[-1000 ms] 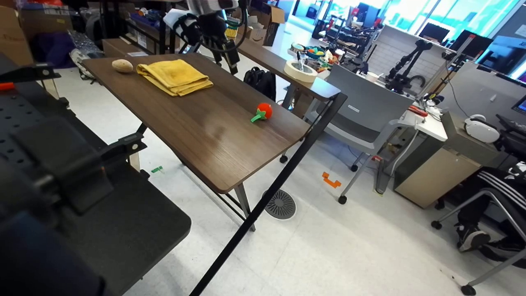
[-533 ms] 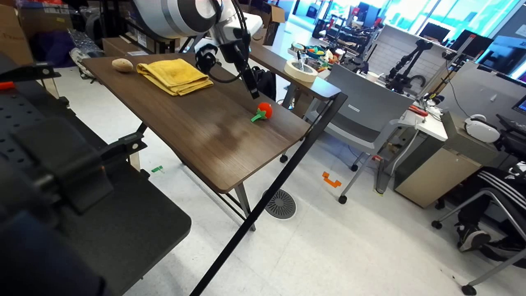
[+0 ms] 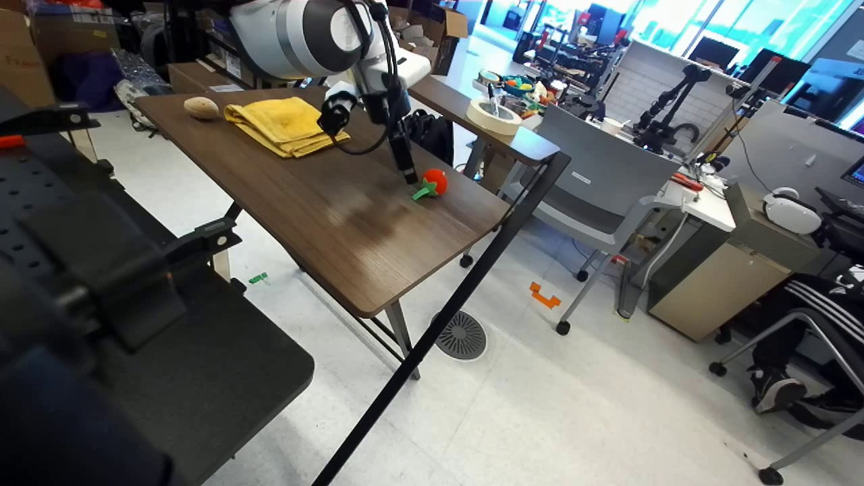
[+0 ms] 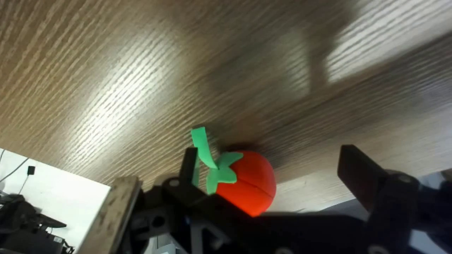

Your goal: Use the towel to wipe the table

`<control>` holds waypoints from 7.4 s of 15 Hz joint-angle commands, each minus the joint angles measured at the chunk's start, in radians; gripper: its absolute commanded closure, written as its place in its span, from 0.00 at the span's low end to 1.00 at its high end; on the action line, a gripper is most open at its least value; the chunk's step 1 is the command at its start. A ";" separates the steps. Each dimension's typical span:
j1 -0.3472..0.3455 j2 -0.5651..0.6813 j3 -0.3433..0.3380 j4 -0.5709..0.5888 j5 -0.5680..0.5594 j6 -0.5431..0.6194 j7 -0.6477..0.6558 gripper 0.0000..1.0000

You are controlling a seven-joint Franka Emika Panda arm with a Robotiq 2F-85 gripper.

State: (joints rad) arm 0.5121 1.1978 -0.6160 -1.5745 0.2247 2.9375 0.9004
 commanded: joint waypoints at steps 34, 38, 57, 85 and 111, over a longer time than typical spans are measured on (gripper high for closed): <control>-0.047 0.092 -0.012 0.082 -0.046 0.255 0.028 0.54; -0.012 0.087 -0.079 0.044 0.012 0.287 0.016 0.24; 0.007 0.210 -0.136 0.134 0.063 0.168 0.043 0.00; -0.050 0.233 -0.103 0.286 -0.152 0.093 0.312 0.87; 0.175 0.180 0.146 0.479 -0.017 -0.043 -0.119 0.92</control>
State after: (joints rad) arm 0.6748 1.2857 -0.4143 -1.2354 0.2076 2.9631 0.7144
